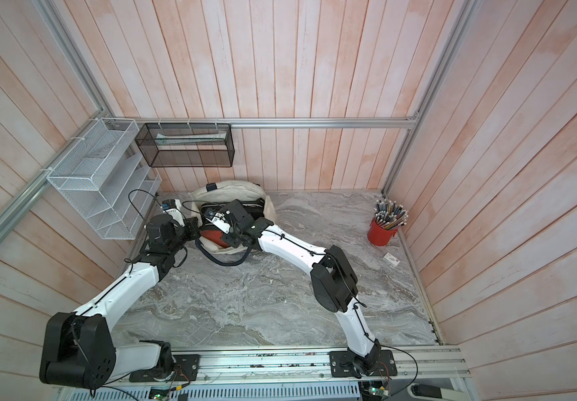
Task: Remove the ping pong set from the canvas bag
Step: Pick up the ping pong set from the canvas bag.
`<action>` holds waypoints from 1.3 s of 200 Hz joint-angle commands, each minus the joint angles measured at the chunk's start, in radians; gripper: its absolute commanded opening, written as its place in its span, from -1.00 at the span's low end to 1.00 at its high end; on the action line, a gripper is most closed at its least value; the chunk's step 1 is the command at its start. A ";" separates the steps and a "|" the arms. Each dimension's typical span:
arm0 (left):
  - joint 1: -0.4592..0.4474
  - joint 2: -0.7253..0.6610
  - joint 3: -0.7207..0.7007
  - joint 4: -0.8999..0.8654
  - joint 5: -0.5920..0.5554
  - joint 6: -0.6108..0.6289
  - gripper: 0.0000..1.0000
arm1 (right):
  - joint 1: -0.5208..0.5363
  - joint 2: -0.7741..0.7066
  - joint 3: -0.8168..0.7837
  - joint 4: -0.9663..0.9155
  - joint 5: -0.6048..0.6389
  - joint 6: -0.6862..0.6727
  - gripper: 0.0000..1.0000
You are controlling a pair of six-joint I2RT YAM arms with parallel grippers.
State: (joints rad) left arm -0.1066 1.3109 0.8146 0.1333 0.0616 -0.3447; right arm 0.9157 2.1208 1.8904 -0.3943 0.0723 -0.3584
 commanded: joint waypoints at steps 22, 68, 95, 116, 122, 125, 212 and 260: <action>0.016 -0.007 0.044 -0.039 -0.050 -0.009 -1.00 | 0.002 0.007 -0.012 -0.034 0.032 0.022 -1.00; 0.018 -0.001 0.081 -0.041 -0.049 -0.027 -1.00 | 0.002 -0.048 0.028 -0.036 0.079 0.011 -1.00; 0.018 -0.005 0.097 -0.048 -0.070 -0.030 -1.00 | 0.002 -0.081 0.062 -0.042 0.102 0.004 -1.00; 0.024 -0.013 0.105 -0.054 -0.087 -0.034 -1.00 | 0.002 -0.098 0.105 -0.063 0.122 -0.002 -1.00; 0.026 -0.013 0.106 -0.055 -0.086 -0.034 -1.00 | 0.002 -0.102 0.120 -0.071 0.125 -0.004 -1.00; 0.028 -0.013 0.109 -0.057 -0.084 -0.034 -1.00 | 0.002 -0.104 0.126 -0.074 0.128 -0.004 -1.00; 0.034 -0.011 0.110 -0.067 -0.084 -0.033 -1.00 | -0.053 -0.190 0.194 -0.065 0.175 0.074 -1.00; 0.037 -0.015 0.107 -0.063 -0.074 -0.032 -1.00 | -0.087 -0.200 0.319 -0.103 0.175 0.132 -1.00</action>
State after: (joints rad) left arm -0.0765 1.3109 0.9070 0.0746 -0.0082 -0.3714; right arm 0.8528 1.9858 2.1159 -0.5243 0.1894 -0.2836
